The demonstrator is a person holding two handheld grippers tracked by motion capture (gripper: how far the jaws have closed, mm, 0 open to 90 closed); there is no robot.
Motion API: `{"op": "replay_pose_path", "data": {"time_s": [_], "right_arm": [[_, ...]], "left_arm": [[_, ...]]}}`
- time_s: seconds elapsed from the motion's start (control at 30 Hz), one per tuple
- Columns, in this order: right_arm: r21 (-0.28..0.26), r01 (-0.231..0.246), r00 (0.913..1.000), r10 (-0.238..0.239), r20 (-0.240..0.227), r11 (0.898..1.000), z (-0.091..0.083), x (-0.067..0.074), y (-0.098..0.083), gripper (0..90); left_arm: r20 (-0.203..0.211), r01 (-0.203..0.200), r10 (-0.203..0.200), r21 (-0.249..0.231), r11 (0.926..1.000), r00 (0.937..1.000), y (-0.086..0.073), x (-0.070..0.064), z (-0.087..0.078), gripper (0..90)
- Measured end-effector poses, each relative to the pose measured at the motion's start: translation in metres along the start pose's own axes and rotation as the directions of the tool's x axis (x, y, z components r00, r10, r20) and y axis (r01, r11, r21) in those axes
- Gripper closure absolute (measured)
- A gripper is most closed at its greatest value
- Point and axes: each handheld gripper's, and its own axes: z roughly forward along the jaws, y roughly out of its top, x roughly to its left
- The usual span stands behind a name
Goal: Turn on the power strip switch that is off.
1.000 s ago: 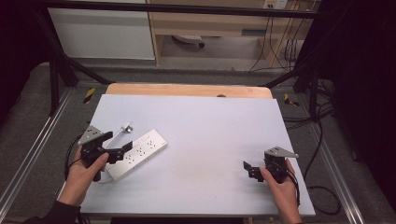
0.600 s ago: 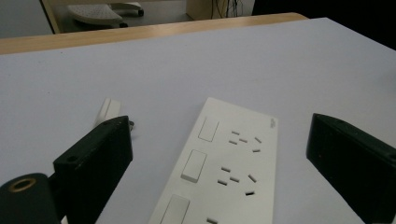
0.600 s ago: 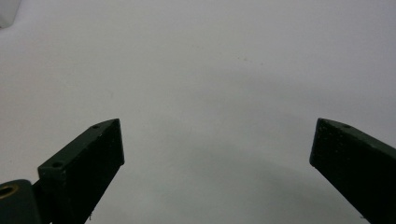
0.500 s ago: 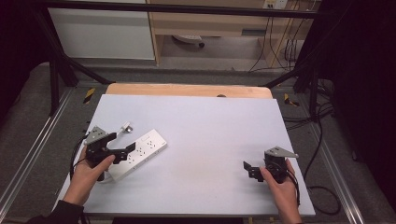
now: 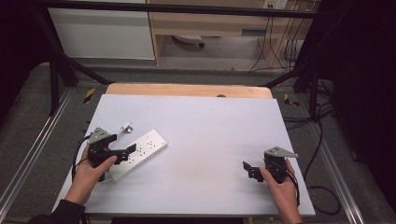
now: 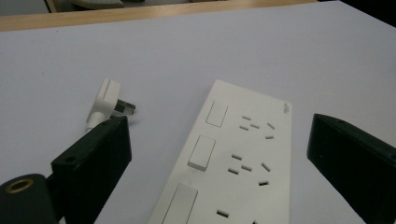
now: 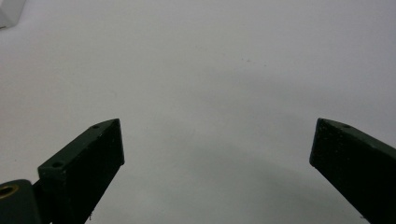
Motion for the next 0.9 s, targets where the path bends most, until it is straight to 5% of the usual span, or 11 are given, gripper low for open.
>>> {"op": "replay_pose_path", "data": {"time_s": [0.47,0.9], "right_arm": [[0.001,-0.002,1.0,0.002,-0.001,1.0,0.0,0.0,0.0,3.6],[0.001,0.005,0.9999,-0.005,-0.01,1.0,0.0,0.0,0.001,3.5]], "left_arm": [[-0.007,-0.018,0.018,0.016,0.9997,0.9998,0.005,-0.006,0.014,8.5],[0.01,-0.028,0.027,0.036,0.999,0.9996,0.004,-0.011,0.015,20.5]]}}
